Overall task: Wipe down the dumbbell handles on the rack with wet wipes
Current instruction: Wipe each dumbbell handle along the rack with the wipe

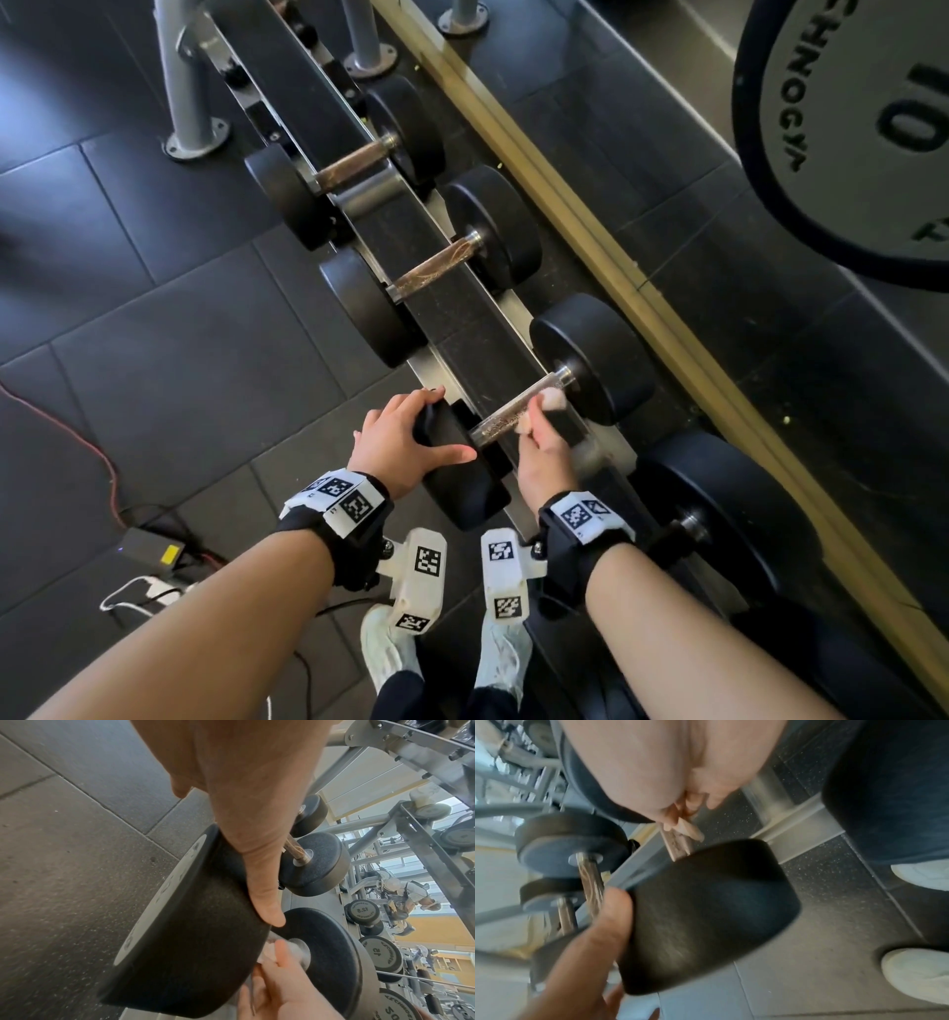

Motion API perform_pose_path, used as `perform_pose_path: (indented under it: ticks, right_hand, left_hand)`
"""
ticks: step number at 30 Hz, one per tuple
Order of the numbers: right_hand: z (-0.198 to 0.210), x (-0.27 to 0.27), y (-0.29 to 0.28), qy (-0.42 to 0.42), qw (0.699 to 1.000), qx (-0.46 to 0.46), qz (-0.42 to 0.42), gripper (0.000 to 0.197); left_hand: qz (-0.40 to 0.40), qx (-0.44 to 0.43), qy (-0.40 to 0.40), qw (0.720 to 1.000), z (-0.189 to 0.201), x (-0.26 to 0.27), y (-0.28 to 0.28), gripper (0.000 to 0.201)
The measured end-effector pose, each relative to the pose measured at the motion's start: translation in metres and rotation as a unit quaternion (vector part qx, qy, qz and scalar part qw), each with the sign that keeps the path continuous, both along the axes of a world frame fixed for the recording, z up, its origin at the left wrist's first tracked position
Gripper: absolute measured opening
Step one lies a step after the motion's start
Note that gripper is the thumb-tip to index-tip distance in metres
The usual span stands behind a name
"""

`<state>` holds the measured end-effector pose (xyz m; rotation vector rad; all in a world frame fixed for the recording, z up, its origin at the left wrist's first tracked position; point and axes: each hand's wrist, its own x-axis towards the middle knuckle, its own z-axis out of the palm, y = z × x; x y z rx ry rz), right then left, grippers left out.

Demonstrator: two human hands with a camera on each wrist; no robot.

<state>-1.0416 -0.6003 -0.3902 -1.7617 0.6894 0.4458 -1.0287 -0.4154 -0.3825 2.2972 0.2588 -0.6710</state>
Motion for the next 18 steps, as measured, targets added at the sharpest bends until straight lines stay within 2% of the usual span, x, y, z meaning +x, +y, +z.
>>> perform_pose_path:
  ticks: [2,5,7,9,10,14,18]
  right_hand:
    - [-0.002,-0.012,0.003,0.017,0.998,0.020,0.061,0.048]
    - [0.004,-0.016,-0.006,0.032,0.994,0.035,0.102,0.038]
    - [0.006,-0.008,-0.017,0.021,0.998,0.003,0.065,0.033]
    - [0.005,0.005,-0.027,0.008,0.999,-0.034,-0.012,0.034]
    - [0.004,0.011,-0.030,0.008,0.999,-0.047,-0.022,0.037]
    - [-0.003,0.014,-0.019,0.027,0.999,-0.029,0.010,0.045]
    - [-0.003,-0.003,-0.006,0.027,1.000,0.010,0.006,0.035]
  left_hand:
    - [-0.003,0.002,0.000,1.000,0.000,0.000,-0.001,0.093]
    - [-0.001,0.002,0.002,1.000,0.001,0.000,-0.001,0.093]
    - [-0.001,0.001,0.005,1.000,0.001,0.000,-0.001,0.093]
    - [-0.001,-0.001,0.008,1.000,0.002,0.000,0.000,0.093]
    - [-0.002,-0.002,0.007,1.000,0.001,0.000,0.000,0.093]
    - [-0.003,-0.004,0.004,1.000,-0.001,0.001,0.001,0.093]
    - [-0.002,-0.003,-0.001,1.000,-0.004,0.001,0.001,0.093]
